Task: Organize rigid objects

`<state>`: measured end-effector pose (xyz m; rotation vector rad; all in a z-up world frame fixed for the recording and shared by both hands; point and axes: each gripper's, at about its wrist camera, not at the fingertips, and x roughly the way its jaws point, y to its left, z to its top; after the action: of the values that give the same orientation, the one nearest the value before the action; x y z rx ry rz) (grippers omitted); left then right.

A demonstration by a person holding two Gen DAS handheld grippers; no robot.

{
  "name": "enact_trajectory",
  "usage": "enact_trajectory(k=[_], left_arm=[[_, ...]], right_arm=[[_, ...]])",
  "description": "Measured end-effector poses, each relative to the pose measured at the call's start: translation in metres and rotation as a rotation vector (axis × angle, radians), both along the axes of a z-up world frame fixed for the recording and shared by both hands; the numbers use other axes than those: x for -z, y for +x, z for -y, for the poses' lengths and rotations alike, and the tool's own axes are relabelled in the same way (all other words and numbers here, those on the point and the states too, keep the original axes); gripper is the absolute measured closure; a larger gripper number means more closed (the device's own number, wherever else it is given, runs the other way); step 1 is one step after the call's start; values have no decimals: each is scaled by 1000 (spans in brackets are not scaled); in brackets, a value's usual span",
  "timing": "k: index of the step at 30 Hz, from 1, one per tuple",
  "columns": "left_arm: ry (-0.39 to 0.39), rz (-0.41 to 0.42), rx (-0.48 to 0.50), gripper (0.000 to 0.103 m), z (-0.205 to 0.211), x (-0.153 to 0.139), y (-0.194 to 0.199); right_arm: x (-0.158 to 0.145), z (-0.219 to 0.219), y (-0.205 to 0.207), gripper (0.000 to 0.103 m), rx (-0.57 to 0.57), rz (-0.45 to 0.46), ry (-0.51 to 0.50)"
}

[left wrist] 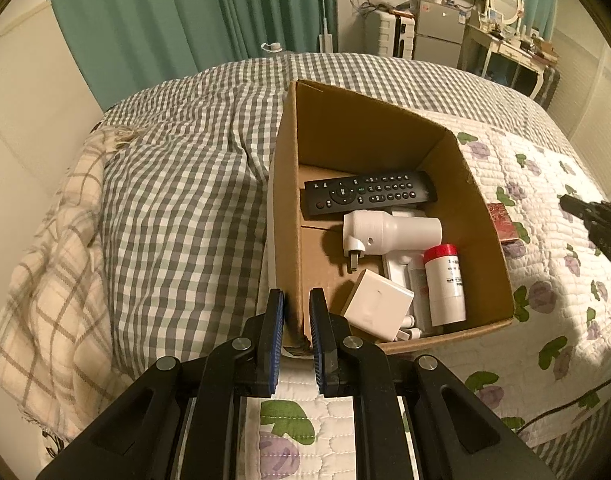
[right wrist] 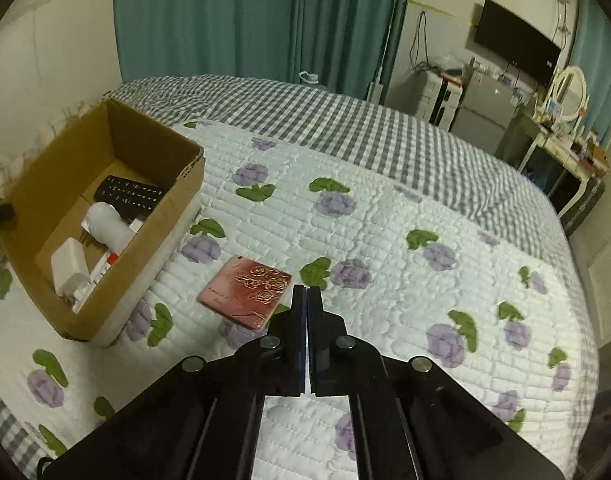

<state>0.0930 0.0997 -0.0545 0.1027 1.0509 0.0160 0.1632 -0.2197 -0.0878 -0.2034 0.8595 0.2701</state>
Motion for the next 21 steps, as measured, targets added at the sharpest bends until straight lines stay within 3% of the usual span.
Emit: enact_trajectory(k=[1, 2, 3, 5, 13, 17, 21], left_arm=[[-1, 0, 1, 91, 0, 0, 0], [-1, 0, 0, 91, 0, 0, 0], [0, 0, 1, 91, 0, 0, 0], [0, 0, 1, 91, -1, 0, 0], [4, -1, 5, 91, 0, 1, 1], [9, 0, 9, 91, 1, 2, 3], [7, -2, 4, 91, 1, 4, 5]], right_arm=[[2, -1, 1, 101, 2, -6, 1], [6, -3, 3, 87, -8, -13, 2], [12, -8, 4, 54, -24, -19, -1], [23, -19, 7, 29, -49, -11, -10], [78, -63, 38, 26, -119, -103, -26], [90, -74, 49, 11, -123, -119, -47], [102, -77, 65, 7, -86, -170, -80]])
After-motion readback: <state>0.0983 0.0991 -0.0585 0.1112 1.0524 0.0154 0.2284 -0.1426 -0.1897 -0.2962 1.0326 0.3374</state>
